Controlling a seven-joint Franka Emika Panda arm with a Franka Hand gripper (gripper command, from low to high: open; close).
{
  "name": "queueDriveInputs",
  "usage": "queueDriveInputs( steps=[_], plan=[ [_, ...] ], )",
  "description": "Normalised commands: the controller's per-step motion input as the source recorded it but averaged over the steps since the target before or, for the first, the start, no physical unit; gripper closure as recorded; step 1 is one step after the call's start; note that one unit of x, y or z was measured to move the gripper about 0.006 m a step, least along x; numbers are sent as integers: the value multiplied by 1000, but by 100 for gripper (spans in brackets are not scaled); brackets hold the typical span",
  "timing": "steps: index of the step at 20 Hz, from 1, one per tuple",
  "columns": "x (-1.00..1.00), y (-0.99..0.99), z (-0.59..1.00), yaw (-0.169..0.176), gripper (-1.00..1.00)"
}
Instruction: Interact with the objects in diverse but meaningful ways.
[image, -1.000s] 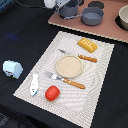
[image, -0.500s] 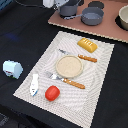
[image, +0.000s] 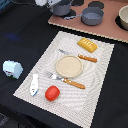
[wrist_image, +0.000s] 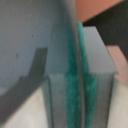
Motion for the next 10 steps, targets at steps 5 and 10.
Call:
queueDriveInputs(
  steps=[5,10],
  plan=[
    [-39,-842,599,-21,100],
    [20,-833,833,-45,100]
  ],
)
